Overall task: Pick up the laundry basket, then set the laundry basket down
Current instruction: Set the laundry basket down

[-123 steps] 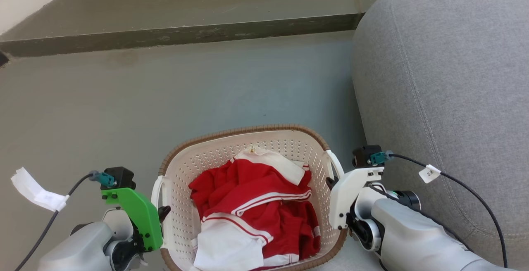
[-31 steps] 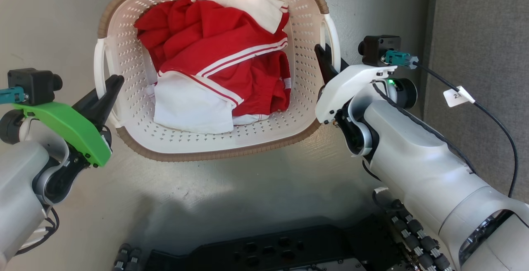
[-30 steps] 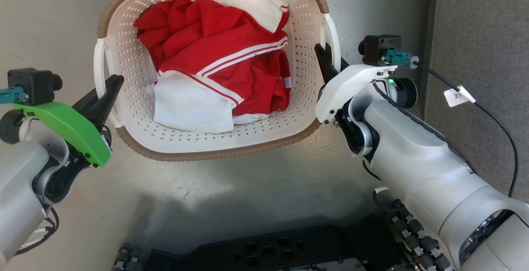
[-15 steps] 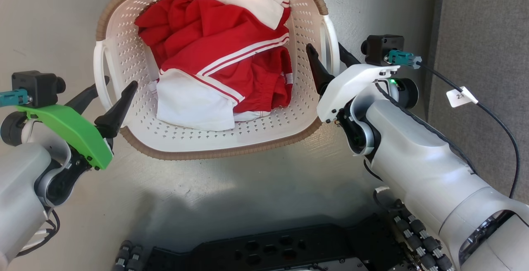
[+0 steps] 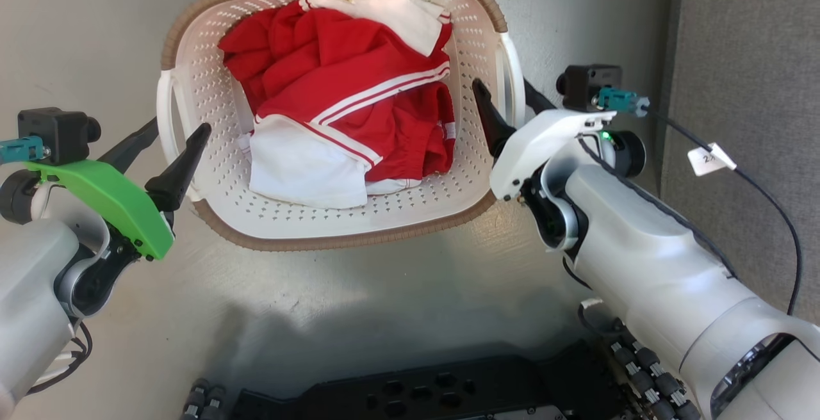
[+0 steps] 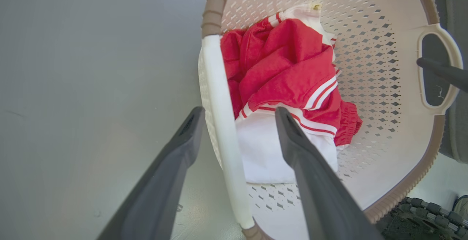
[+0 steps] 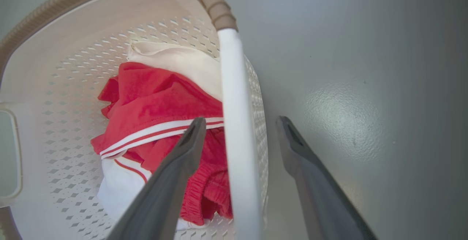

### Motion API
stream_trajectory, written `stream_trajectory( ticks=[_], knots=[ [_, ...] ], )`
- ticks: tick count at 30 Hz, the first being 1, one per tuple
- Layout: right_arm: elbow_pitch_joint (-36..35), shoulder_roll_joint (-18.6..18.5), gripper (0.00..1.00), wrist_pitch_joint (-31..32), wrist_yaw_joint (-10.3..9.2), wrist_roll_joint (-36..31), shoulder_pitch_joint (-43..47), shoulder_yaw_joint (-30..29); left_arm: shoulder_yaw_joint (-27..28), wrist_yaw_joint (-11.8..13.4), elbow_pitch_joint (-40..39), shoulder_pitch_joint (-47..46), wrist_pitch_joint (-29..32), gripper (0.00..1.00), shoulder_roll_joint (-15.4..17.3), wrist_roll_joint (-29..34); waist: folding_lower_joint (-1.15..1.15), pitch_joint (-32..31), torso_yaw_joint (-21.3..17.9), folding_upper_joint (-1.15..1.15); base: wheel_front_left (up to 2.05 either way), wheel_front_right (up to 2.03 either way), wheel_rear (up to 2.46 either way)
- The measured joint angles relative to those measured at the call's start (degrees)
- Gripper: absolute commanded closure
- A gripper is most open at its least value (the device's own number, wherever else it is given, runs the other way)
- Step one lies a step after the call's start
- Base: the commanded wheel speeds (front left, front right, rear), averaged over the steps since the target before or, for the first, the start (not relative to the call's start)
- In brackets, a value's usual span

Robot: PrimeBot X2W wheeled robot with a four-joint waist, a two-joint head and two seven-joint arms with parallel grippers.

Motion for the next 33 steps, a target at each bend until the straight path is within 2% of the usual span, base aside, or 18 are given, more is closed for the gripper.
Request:
stream_trajectory(
  ticks=[19, 33],
  knots=[
    [-1.14, 0.01, 0.0, 0.0, 0.0, 0.7, 3.36, -1.38, 1.36, 0.0, 2.35, 3.36, 0.0, 0.0, -0.86, 0.02, 0.0, -6.68, -0.53, 0.0, 0.0, 0.0, 0.0],
    [-2.48, 0.02, 0.0, 0.01, 0.0, -0.98, 7.22, -4.93, 5.46, 0.0, 0.55, 7.83, 0.0, 0.0, -3.19, 0.46, 0.0, -16.13, -1.0, 0.0, 0.0, 0.0, 0.0]
  ],
)
